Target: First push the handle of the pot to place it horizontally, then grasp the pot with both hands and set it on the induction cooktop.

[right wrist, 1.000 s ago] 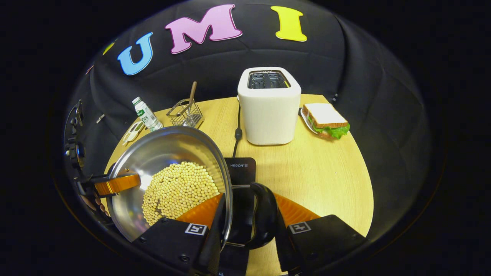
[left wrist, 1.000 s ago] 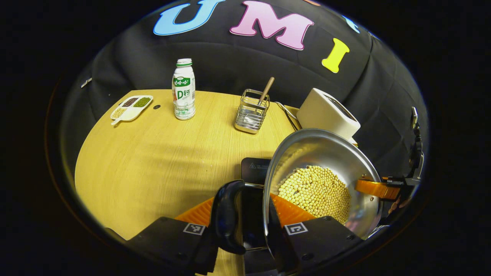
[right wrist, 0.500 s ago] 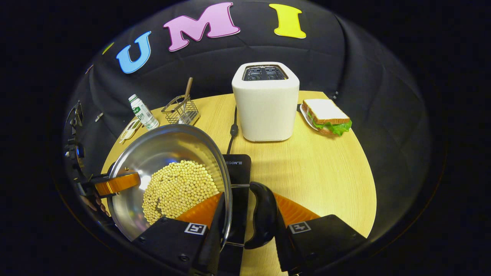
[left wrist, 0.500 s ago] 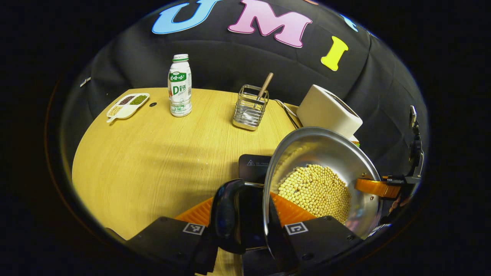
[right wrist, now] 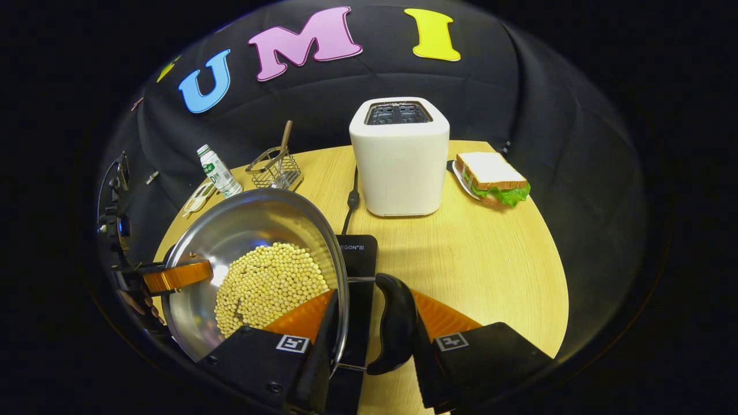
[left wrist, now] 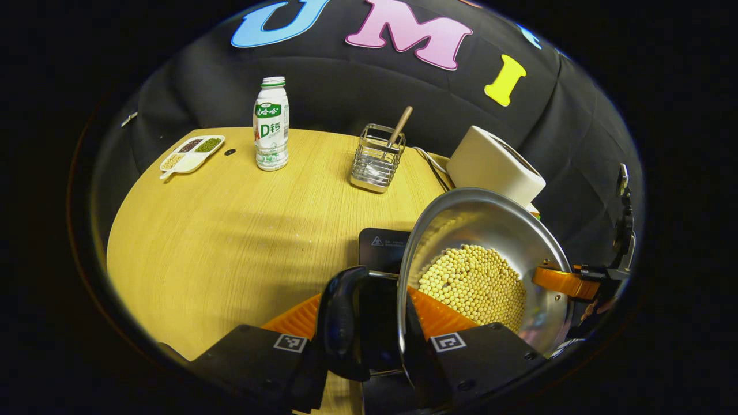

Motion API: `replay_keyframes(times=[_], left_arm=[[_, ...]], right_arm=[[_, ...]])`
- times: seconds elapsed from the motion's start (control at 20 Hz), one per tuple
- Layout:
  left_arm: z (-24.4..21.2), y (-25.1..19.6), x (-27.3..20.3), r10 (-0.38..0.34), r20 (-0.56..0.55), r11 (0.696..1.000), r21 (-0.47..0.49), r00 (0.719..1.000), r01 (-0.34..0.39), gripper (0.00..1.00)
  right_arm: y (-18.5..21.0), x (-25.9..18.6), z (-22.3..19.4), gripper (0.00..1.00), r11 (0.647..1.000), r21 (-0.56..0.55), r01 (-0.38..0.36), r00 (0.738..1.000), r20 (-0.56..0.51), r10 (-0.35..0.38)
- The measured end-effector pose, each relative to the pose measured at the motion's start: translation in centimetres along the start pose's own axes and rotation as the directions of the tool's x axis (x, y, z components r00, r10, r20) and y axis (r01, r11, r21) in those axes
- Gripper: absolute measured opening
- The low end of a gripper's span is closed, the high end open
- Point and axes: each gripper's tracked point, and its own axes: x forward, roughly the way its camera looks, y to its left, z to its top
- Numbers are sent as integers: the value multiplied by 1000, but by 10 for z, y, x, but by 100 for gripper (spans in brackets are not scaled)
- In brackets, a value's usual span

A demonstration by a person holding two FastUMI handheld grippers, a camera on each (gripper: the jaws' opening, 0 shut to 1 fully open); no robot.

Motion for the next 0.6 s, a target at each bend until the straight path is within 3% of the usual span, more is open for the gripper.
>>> replay_keyframes(times=[0.45, 0.55, 0.6], left_arm=[[-4, -1, -2, 18, -50, 999, -27, 999, -19, 65], [0, 1, -4, 54, -52, 999, -6, 997, -54, 67], [4, 2, -7, 83, -40, 996, 19, 996, -82, 72]], right_arm=[[0, -2, 0, 65, 1000, -4, -6, 1000, 29, 6], [-4, -4, 3, 66, 999, -25, 22, 999, 45, -21], [-6, -8, 5, 68, 999, -31, 39, 998, 55, -37]])
